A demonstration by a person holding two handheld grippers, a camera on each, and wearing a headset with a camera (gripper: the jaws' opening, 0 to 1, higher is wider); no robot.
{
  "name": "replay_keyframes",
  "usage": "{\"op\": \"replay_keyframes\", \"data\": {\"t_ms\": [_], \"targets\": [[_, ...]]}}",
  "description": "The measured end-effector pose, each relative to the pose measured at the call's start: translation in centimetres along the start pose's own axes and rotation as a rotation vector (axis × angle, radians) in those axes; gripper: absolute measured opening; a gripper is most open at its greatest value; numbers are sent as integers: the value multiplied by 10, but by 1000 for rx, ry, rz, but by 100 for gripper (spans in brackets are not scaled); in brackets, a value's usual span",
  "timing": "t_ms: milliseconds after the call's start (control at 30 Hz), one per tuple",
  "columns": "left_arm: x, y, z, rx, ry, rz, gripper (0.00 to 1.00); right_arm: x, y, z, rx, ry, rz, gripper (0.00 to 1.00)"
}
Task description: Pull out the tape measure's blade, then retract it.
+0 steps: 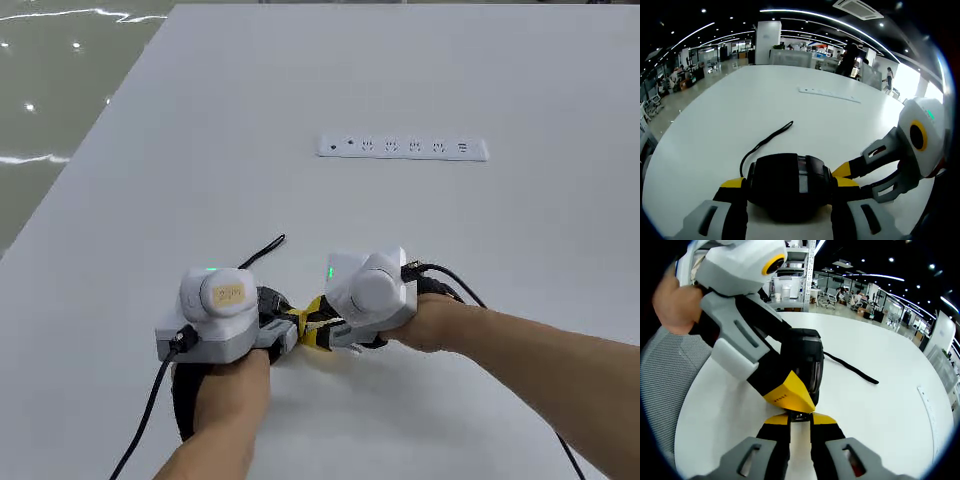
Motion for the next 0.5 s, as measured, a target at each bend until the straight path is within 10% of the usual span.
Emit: {"op": "replay_keyframes", "data": {"t_ms": [500], "targets": [[1,-1,0,-5,12,4,66,1,0,1,14,24,-17,15]]}}
Point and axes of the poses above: the centre of the closed fingertips' face, and the gripper's own axes: x roughly forward along the fingers, z roughly to its left, y roughly out of its underside, the point moved 8 cm from there along -x, roughly backward along the fingers, and after that the axes turned 4 degrees about x, right-handed, at the moved point
